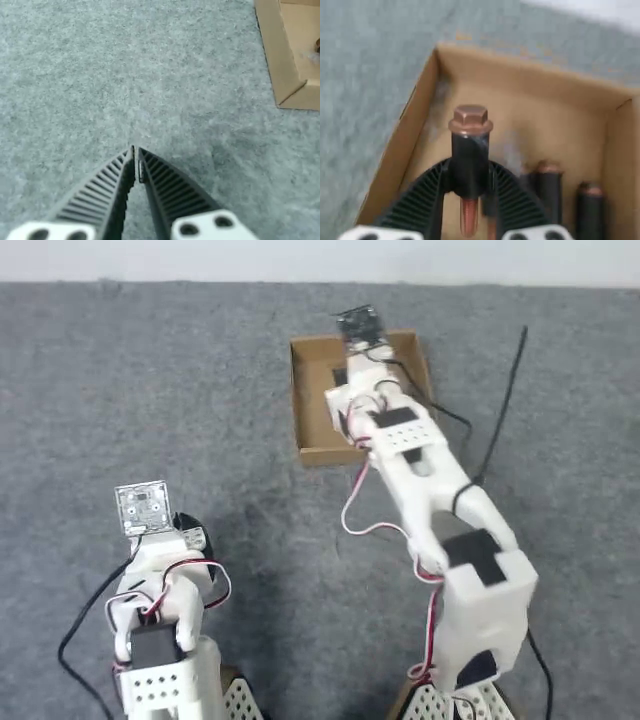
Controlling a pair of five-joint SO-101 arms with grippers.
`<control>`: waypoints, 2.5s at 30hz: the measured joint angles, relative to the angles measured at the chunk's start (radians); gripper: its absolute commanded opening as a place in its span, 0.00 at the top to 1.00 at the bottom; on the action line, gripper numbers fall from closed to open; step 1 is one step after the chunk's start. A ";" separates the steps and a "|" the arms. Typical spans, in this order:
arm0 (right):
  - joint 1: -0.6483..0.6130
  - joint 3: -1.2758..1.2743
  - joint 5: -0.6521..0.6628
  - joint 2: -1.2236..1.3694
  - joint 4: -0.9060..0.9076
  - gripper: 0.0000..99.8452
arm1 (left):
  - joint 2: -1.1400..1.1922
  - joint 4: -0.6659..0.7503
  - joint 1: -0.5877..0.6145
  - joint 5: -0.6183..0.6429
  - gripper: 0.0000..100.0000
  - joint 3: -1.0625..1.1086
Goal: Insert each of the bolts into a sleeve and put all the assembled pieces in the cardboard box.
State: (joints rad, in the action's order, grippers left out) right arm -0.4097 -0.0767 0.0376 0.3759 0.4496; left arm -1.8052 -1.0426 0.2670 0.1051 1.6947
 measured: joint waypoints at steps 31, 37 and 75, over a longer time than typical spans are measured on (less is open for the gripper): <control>-0.025 0.621 -0.051 0.379 0.617 0.87 | 0.000 0.000 0.000 -0.006 0.99 0.000; -0.026 0.654 -0.054 0.376 0.690 0.94 | 0.000 0.000 0.000 -0.008 0.99 0.000; 0.158 0.968 0.109 0.233 1.304 0.99 | 0.000 0.000 0.000 -0.008 0.99 0.000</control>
State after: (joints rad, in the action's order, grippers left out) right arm -0.2516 0.8915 0.1465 0.6091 1.7538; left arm -1.8052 -1.0426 0.2670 0.0974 1.6947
